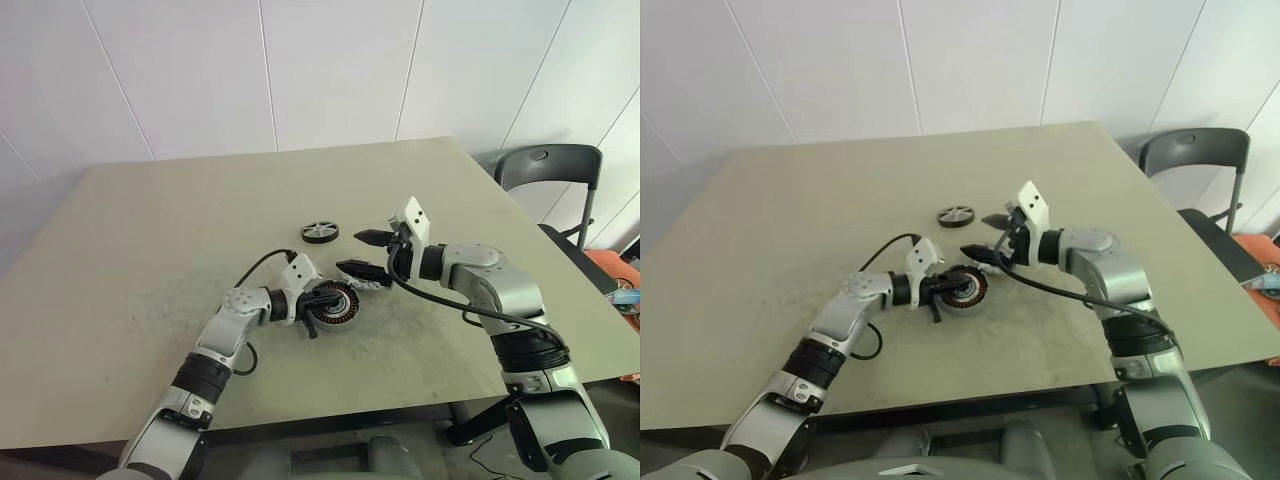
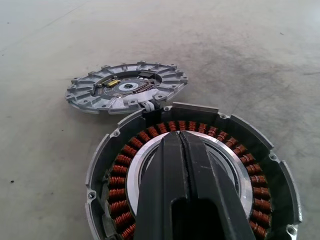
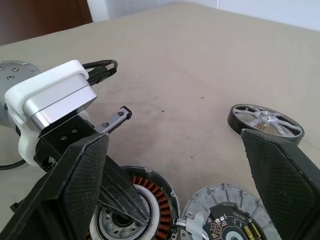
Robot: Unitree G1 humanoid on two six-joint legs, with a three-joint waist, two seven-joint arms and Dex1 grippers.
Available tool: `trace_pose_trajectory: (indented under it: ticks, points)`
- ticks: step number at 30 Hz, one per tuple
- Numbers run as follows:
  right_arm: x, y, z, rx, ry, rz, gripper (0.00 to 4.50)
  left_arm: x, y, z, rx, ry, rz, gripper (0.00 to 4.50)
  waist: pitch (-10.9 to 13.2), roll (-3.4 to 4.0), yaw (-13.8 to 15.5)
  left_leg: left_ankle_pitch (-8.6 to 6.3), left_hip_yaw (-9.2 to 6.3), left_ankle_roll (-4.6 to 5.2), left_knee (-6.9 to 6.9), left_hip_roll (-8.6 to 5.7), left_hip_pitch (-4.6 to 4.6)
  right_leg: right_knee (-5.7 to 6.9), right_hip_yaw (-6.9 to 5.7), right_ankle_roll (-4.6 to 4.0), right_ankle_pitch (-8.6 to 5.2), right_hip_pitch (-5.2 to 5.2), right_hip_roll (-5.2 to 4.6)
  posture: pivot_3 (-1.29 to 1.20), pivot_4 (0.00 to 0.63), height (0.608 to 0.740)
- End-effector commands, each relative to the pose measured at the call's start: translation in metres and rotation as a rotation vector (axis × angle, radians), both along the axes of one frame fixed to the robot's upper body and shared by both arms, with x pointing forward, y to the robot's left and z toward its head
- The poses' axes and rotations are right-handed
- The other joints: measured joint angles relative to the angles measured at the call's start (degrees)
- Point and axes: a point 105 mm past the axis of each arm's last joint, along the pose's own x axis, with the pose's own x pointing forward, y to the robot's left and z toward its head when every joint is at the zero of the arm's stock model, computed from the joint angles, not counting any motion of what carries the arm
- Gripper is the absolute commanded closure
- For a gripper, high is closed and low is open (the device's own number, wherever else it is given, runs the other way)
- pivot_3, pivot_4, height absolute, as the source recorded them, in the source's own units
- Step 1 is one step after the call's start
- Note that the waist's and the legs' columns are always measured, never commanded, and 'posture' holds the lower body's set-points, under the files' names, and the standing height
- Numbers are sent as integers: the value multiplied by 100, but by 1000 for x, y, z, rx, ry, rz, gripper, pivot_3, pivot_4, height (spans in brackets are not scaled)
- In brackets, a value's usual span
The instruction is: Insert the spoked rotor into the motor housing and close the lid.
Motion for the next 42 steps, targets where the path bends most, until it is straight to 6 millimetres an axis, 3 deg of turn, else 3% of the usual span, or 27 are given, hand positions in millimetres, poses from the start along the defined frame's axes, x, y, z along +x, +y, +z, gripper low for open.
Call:
trace_pose_trajectory:
  ticks: [1,4,7,10,15,22,24,28,33,41,42]
  points:
    - [0,3,20,25,-71,13,0,3,5,-5,50,-6,16,4474,0,0,-6,0,0,0,0,0,0,0,0,0,0,0,0,0,0,740]
    - [0,4,19,26,-70,14,0,3,3,1,11,-38,10,4474,0,0,-7,0,0,0,0,0,0,0,0,0,0,1,0,0,0,740]
    - [0,5,19,35,-64,18,0,4,-1,30,-179,-72,10,4474,0,0,-6,0,0,0,0,0,-2,-1,0,0,0,-2,0,0,0,740]
    - [0,6,16,39,-56,19,0,2,5,43,-263,-68,7,4474,1,-1,2,0,-1,0,-1,0,-8,-1,0,0,0,-7,-1,0,0,740]
    - [1,10,15,44,-52,23,0,11,22,46,-298,-57,108,4474,1,0,-4,0,0,0,-1,0,-6,-1,0,0,0,-6,-1,0,0,740]
    - [1,17,16,57,-57,31,0,58,53,40,-370,53,528,4474,2,-2,20,0,-2,0,1,0,-5,-1,0,1,1,-4,-1,0,0,740]
    - [2,18,16,59,-60,28,0,67,57,40,-391,110,613,4474,3,-3,26,0,-2,0,1,0,-6,-2,0,1,1,-4,-1,0,0,740]
    - [2,19,16,62,-61,26,0,72,51,40,-445,241,627,4474,3,-3,20,0,-2,-1,-1,-1,-8,-4,0,2,1,-5,-1,0,0,740]
    - [2,20,17,65,-65,22,0,73,43,36,-539,469,621,2978,3,-4,-20,0,-2,-1,-1,-1,-7,-3,-1,2,0,-5,-1,0,0,740]
    - [2,22,16,70,-65,19,0,86,47,31,-616,626,738,285,6,-7,-110,1,-2,-2,0,-1,-7,-4,-1,3,1,-5,-1,0,0,740]
    - [2,22,16,70,-65,19,0,88,47,32,-650,659,752,285,6,-8,-117,0,-3,-2,-1,-1,-6,-4,-1,3,1,-5,-1,0,0,740]
